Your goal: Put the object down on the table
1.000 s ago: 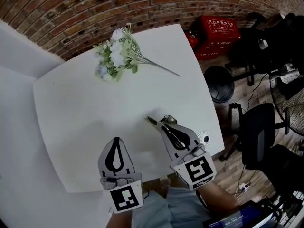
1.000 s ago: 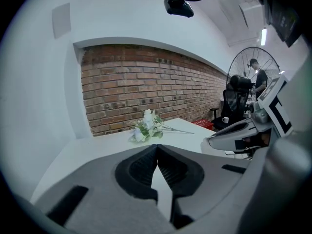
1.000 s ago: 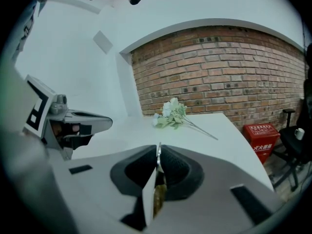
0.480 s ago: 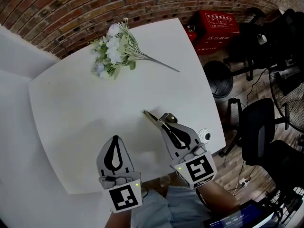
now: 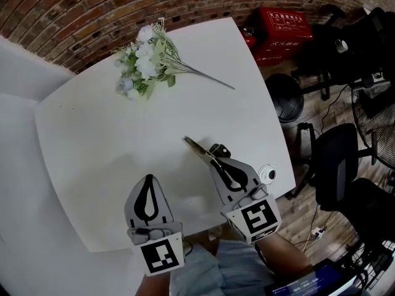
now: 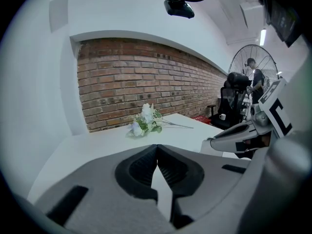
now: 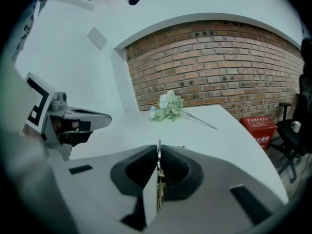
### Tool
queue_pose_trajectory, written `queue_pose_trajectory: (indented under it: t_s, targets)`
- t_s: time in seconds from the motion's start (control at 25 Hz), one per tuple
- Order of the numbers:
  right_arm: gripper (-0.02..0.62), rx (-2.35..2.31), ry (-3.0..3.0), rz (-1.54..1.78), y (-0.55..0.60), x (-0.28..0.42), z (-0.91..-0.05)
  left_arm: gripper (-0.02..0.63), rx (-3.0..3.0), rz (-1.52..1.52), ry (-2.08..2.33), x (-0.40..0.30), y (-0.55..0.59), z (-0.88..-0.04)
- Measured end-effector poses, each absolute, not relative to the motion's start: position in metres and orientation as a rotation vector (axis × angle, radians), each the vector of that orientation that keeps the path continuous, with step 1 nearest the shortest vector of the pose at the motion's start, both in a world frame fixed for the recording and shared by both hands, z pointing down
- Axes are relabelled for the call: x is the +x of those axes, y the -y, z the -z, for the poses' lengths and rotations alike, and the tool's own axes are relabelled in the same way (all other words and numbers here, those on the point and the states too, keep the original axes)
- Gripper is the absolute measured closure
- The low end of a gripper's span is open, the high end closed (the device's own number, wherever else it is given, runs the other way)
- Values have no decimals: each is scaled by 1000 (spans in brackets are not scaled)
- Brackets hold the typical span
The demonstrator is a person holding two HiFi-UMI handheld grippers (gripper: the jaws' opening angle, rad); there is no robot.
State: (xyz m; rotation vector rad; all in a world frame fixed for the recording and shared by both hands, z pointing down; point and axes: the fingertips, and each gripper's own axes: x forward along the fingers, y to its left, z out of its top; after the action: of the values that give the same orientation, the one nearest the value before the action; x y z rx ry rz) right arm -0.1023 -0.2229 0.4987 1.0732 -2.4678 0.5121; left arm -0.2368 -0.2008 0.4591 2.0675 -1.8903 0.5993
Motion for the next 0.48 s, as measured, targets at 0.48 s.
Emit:
queue_pose_trajectory:
  t_s: [0.48]
  targets:
    - [557,1101,2460,-554,230,-100,-503,597,2061,-624,1874,-235,205,-468]
